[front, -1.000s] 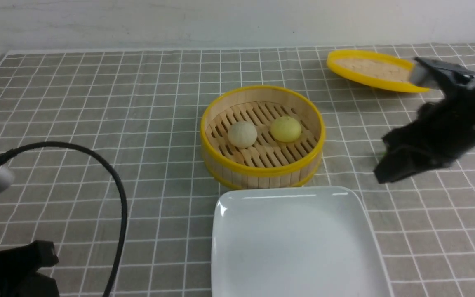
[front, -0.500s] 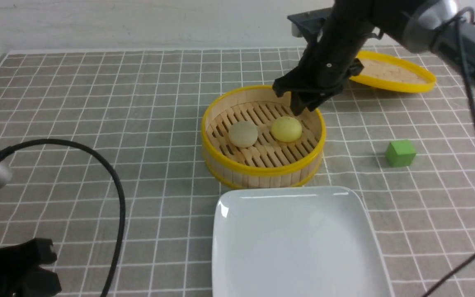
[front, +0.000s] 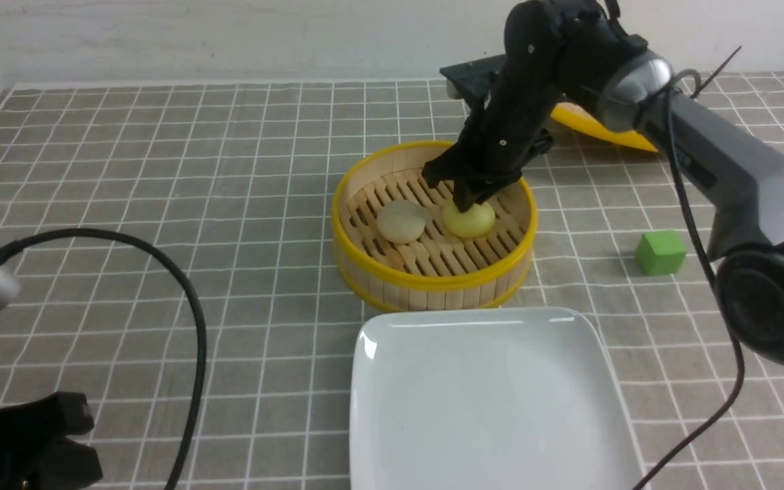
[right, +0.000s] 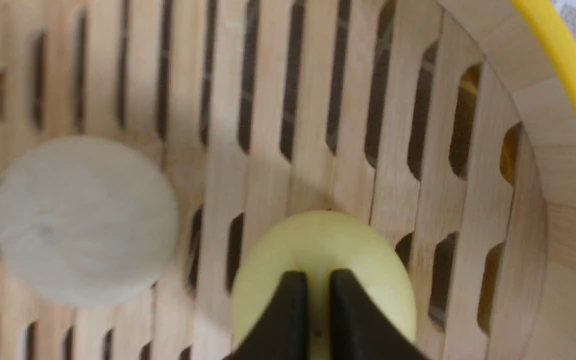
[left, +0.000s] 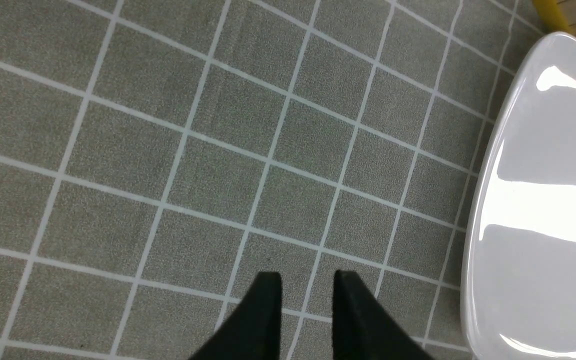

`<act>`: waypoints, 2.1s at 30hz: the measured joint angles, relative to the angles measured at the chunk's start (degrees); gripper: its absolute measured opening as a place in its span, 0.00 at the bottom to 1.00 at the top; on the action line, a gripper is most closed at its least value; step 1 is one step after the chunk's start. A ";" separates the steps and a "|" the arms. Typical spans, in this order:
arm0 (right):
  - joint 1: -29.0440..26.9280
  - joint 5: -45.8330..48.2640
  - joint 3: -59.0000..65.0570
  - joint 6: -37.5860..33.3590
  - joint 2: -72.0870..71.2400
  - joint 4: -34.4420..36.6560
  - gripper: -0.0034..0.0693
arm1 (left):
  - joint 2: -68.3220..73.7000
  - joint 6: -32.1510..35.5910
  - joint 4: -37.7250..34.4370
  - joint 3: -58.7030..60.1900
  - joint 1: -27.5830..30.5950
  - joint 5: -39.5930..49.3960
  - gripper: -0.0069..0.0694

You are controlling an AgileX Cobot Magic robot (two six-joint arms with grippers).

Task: Put the steamed buns into the plate on the grey tablecloth.
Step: 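Reach toward a bun in the bamboo steamer with the right gripper, then move the steamed bun from the bamboo steamer onto the white plate with the right gripper, then reach into the bamboo steamer and grasp a bun with the left gripper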

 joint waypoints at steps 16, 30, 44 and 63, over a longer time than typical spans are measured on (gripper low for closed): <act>1.01 0.17 39.76 4.87 -43.56 3.31 0.05 | 0.00 0.00 1.60 0.00 0.00 -0.83 0.36; 1.01 -22.99 77.59 2.34 -44.93 9.60 0.38 | 0.50 0.00 2.36 0.00 0.00 -4.97 0.38; 1.01 -9.19 70.81 -1.15 -55.55 -0.08 0.37 | 11.65 3.67 0.86 -18.13 -0.05 4.07 0.41; 1.01 -6.42 90.88 4.91 -83.69 -6.41 0.03 | 62.39 5.56 -0.40 -62.78 -27.08 1.56 0.58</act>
